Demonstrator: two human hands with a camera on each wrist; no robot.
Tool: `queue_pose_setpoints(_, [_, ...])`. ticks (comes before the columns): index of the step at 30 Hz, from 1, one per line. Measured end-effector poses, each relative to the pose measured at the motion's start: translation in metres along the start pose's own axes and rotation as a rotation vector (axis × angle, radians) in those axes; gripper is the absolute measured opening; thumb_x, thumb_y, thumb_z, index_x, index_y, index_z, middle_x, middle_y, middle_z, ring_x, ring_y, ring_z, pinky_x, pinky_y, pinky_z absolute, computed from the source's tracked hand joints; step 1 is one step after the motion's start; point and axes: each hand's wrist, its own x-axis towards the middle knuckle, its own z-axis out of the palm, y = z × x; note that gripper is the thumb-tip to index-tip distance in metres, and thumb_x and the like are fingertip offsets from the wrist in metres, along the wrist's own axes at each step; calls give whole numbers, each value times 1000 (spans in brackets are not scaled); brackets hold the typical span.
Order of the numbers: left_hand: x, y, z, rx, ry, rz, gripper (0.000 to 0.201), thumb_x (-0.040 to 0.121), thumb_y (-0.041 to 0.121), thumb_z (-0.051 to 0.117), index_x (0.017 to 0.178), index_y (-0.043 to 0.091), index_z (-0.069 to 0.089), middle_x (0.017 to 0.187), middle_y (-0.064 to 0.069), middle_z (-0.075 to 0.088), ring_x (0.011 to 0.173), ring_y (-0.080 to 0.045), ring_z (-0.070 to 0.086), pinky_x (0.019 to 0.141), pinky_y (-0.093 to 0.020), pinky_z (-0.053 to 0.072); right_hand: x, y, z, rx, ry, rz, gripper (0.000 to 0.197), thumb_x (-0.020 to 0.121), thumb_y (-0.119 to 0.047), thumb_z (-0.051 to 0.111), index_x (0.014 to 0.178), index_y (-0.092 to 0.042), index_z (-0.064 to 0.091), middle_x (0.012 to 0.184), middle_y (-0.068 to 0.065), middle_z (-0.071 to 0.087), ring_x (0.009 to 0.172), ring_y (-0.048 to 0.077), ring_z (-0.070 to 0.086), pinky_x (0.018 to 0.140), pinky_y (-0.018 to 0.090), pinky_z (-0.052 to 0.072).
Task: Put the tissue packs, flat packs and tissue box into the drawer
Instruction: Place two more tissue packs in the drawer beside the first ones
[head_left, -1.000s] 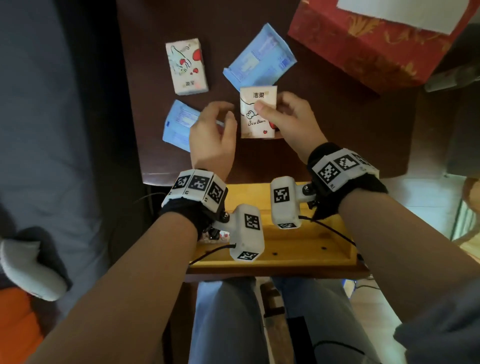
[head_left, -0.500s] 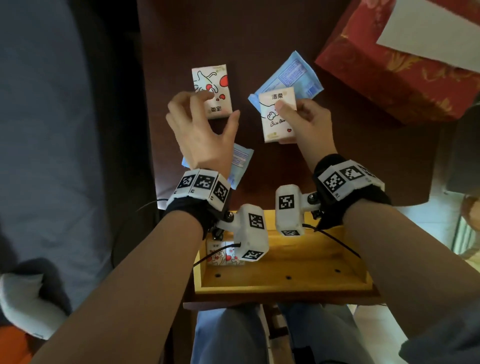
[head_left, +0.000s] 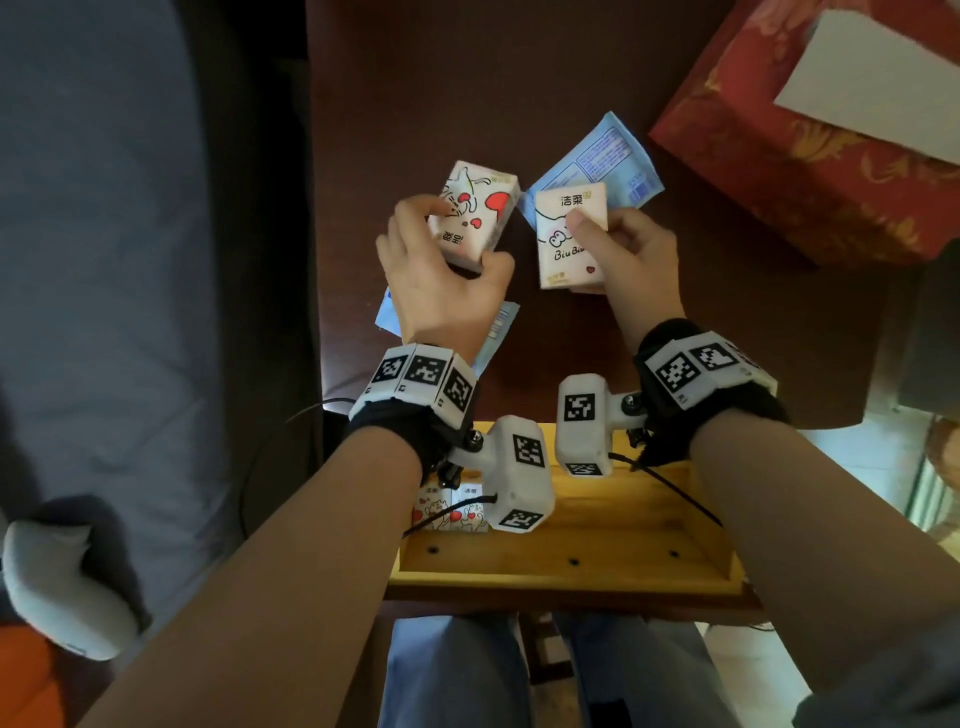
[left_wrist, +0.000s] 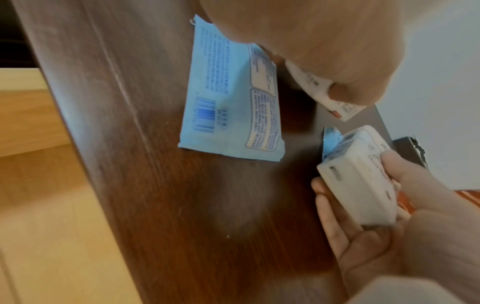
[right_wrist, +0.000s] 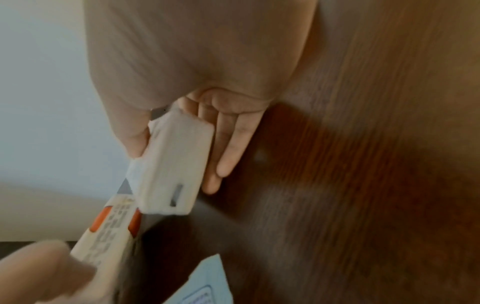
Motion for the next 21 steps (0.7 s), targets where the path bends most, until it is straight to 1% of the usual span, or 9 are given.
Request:
queue_pose_setpoints(3, [-15, 7, -3, -45, -23, -5, 42, 65, 21, 60, 103, 8, 48, 87, 14, 42, 94, -25, 47, 75, -40, 46, -6, -2, -4, 59, 11, -16, 16, 80, -22, 69, 83, -6, 65, 71, 0, 67, 62, 5, 64, 63, 26, 53])
queue_pose_setpoints(5, [-24, 7, -5, -53, -35, 20, 42, 65, 28, 56, 102, 8, 51, 88, 10, 45, 94, -26, 48, 76, -44, 48, -13, -3, -8, 109, 3, -14, 15, 77, -22, 69, 80, -8, 64, 70, -1, 67, 63, 7, 64, 65, 28, 52])
queue_pose_setpoints(7, [-31, 7, -6, -74, -35, 21, 46, 64, 37, 50, 100, 9, 56, 87, 9, 50, 92, -23, 50, 75, -42, 50, -20, -3, -12, 155, -20, -2, 11, 74, -21, 67, 74, -13, 60, 69, -2, 66, 64, 7, 64, 63, 24, 52])
queue_pose_setpoints(11, [-48, 6, -4, -122, -57, -26, 48, 66, 46, 44, 90, 8, 63, 81, -1, 62, 75, -9, 54, 66, -27, 49, -37, 4, -25, 224, -105, 81, 9, 71, -21, 63, 76, -15, 58, 76, 2, 67, 67, 11, 65, 66, 30, 53])
queue_pose_setpoints(13, [-59, 6, -2, -103, -119, -46, 42, 68, 49, 43, 79, 12, 60, 67, 7, 55, 63, 1, 51, 59, -13, 41, -46, 8, -34, 220, -142, 119, 9, 73, -23, 61, 79, -15, 60, 71, -2, 69, 66, 11, 66, 64, 28, 53])
queue_pose_setpoints(14, [-65, 6, -1, -93, -150, -62, 36, 71, 49, 45, 72, 15, 56, 61, 11, 51, 57, 1, 49, 55, -12, 37, -50, 10, -39, 211, -148, 139, 8, 76, -23, 62, 78, -16, 61, 69, -4, 69, 66, 11, 66, 64, 27, 53])
queue_pose_setpoints(16, [-79, 7, 2, -112, -190, -118, 34, 81, 46, 50, 65, 16, 52, 55, 8, 49, 52, -4, 45, 52, -23, 38, -59, 15, -50, 189, -142, 181, 8, 83, -21, 62, 77, -17, 63, 70, -4, 70, 66, 11, 66, 64, 28, 55])
queue_pose_setpoints(18, [-92, 7, 4, -147, -210, -168, 34, 85, 45, 52, 75, 13, 59, 61, 1, 58, 56, -12, 54, 52, -32, 45, -68, 21, -61, 151, -147, 215, 11, 87, -22, 60, 77, -18, 64, 75, 0, 70, 69, 13, 68, 68, 32, 58])
queue_pose_setpoints(21, [-111, 5, 10, -185, -250, -215, 34, 85, 45, 50, 95, 13, 60, 76, -2, 65, 64, -13, 62, 52, -24, 48, -81, 33, -76, 95, -148, 248, 13, 87, -25, 61, 76, -17, 64, 74, 0, 70, 66, 12, 69, 69, 34, 59])
